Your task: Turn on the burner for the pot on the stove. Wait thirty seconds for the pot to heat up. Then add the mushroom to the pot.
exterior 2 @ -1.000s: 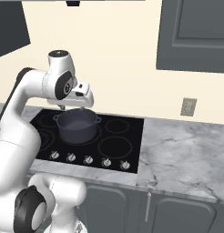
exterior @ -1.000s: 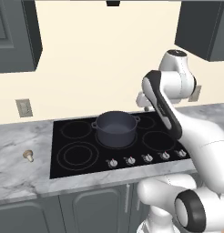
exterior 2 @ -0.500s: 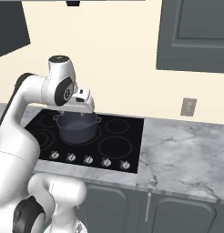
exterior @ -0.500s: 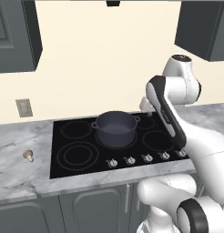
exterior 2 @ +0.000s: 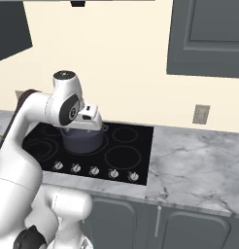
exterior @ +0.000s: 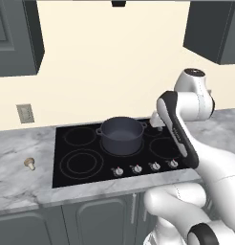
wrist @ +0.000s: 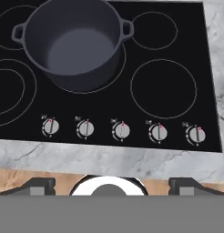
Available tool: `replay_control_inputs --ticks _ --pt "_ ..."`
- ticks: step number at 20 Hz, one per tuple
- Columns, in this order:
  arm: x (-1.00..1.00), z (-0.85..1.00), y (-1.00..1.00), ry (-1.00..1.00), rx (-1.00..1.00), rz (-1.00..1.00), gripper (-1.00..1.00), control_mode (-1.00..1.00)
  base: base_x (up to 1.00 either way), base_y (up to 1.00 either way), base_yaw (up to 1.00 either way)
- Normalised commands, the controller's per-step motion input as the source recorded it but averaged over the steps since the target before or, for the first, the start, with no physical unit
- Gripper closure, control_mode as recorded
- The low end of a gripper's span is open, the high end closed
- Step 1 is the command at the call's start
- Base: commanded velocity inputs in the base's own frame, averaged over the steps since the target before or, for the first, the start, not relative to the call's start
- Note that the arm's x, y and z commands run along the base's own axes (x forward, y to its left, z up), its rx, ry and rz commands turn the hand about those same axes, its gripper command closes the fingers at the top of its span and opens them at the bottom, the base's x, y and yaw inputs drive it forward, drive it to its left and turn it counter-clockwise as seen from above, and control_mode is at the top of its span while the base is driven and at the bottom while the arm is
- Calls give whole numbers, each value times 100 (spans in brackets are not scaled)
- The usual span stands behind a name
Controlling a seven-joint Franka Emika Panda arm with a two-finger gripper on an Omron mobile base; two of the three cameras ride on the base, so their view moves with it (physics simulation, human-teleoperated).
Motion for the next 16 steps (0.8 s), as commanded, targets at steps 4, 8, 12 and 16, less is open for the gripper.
replay_control_inputs --ticks 4,8,12,16 --pt "-6 -28 -6 0 0 0 -100 -100 0 0 0" --pt "-10 -34 -13 0 0 0 -100 -100 0 0 0" --pt "-16 -39 -9 0 0 0 -100 -100 0 0 0" --pt "-16 -33 0 -2 0 0 -100 -100 0 0 0"
